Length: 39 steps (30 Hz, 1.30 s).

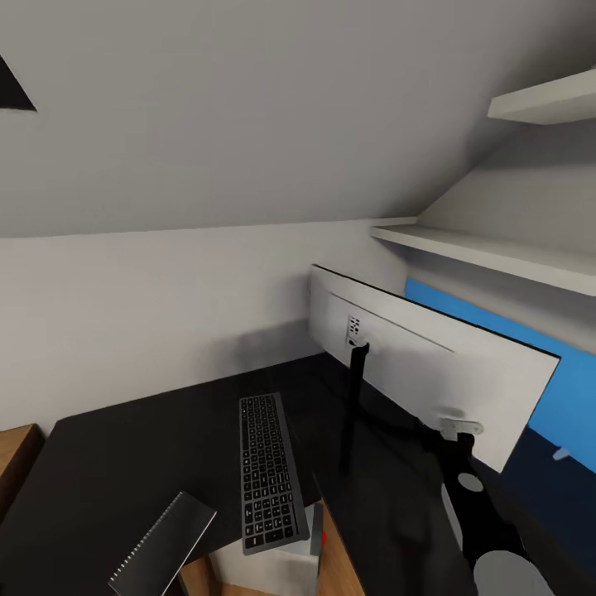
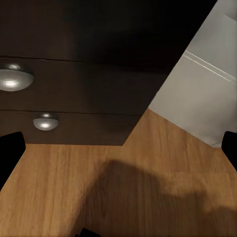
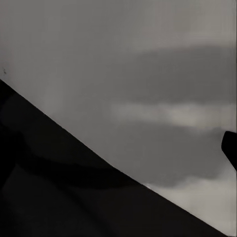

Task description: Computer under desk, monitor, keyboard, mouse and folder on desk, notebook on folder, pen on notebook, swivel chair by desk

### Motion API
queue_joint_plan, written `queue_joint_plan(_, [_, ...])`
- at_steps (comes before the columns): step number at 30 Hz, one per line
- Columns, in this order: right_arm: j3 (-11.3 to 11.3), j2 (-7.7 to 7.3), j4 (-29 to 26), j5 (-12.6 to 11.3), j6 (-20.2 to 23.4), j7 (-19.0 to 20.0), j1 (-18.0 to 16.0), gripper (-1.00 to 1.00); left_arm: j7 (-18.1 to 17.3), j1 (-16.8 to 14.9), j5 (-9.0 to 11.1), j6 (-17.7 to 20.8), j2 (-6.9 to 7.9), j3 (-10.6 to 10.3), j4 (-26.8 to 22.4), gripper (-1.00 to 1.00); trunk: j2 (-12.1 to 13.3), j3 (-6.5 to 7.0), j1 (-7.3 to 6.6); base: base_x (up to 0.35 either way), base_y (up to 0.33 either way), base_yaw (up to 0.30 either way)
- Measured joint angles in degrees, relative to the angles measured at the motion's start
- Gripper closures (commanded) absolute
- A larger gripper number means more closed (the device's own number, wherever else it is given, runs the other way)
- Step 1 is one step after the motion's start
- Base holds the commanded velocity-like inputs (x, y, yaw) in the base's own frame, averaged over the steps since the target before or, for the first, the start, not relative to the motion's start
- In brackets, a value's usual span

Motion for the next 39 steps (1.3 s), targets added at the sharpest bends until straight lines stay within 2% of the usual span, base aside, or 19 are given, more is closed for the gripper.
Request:
queue_joint_plan(8, [0.02, -1.72, 2.57, -0.12, -0.27, -0.13, -2.48, -1.00, 0.00, 0.00, -0.07, -0.03, -0.03, -0.05, 0.01, -1.00, 0.00, 0.00, 0.00, 0.000, 0.000, 0.000])
queue_joint_plan(13, [-0.07, -2.59, 4.43, -0.18, -0.30, -1.67, -3.94, -1.00, 0.00, 0.00, -0.08, -0.04, -0.03, -0.05, 0.01, -1.00, 0.00, 0.00, 0.00, 0.000, 0.000, 0.000])
queue_joint_plan(17, [-0.21, -2.40, 6.03, -0.20, -0.49, -2.54, -4.68, -1.00, 0.03, 0.02, -0.03, -0.01, 0.03, 0.01, 0.01, -1.00, 0.00, 0.00, 0.00, 0.000, 0.000, 0.000])
queue_joint_plan(19, [-0.26, -1.90, 6.19, -0.20, -0.53, -2.87, -4.76, -1.00, 0.07, 0.01, -0.01, 0.06, 0.04, 0.02, 0.01, -1.00, 0.00, 0.00, 0.00, 0.000, 0.000, 0.000])
queue_joint_plan(24, [-0.07, 2.59, 6.11, -0.13, -1.83, -4.26, -4.83, -1.00, 0.26, -0.01, 0.09, 0.13, 0.04, 0.08, 0.02, -1.00, 0.00, 0.00, 0.00, 0.000, 0.000, 0.000])
queue_joint_plan(29, [-0.12, 6.11, 6.69, -0.12, -3.19, -7.32, -4.84, -1.00, 0.54, 0.00, 0.12, 0.17, 0.05, 0.11, 0.08, -1.00, 0.00, 0.00, 0.00, 0.000, 0.000, 0.067])
queue_joint_plan(34, [-0.08, 7.42, 7.90, -0.13, -3.79, -9.96, -4.84, -1.00, 0.57, 0.01, 0.20, 0.17, 0.07, 0.20, 1.93, -1.00, 0.00, -0.01, 0.00, 0.000, 0.000, 0.207])
queue_joint_plan(39, [0.03, 7.61, 10.34, -0.04, -6.74, -10.74, -4.85, -1.00, 0.41, 0.01, 0.20, 0.15, 0.07, 0.26, 3.44, -1.00, 0.00, -0.02, 0.00, 0.000, 0.000, 0.257])
